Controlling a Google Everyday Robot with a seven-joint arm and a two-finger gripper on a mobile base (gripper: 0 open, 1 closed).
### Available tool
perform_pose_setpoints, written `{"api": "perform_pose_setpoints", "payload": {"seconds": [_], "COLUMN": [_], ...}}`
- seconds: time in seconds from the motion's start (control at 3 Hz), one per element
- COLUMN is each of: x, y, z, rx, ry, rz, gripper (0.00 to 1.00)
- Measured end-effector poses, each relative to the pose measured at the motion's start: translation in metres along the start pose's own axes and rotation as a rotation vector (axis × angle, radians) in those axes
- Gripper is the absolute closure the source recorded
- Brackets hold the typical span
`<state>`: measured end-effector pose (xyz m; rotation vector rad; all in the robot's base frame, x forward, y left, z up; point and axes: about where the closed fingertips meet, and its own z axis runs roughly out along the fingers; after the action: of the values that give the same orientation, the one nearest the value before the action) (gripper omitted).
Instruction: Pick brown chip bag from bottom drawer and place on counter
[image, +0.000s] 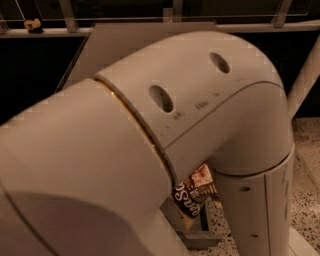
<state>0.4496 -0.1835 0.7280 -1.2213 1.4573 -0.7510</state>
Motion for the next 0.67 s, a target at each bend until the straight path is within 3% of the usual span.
{"api": "perform_pose_setpoints", "payload": {"seconds": [0.67], "x": [0.014], "y": [-0.003], "z": [-0.009], "rx": [0.013], "ry": [0.028], "rz": [0.016], "gripper": [1.0]}}
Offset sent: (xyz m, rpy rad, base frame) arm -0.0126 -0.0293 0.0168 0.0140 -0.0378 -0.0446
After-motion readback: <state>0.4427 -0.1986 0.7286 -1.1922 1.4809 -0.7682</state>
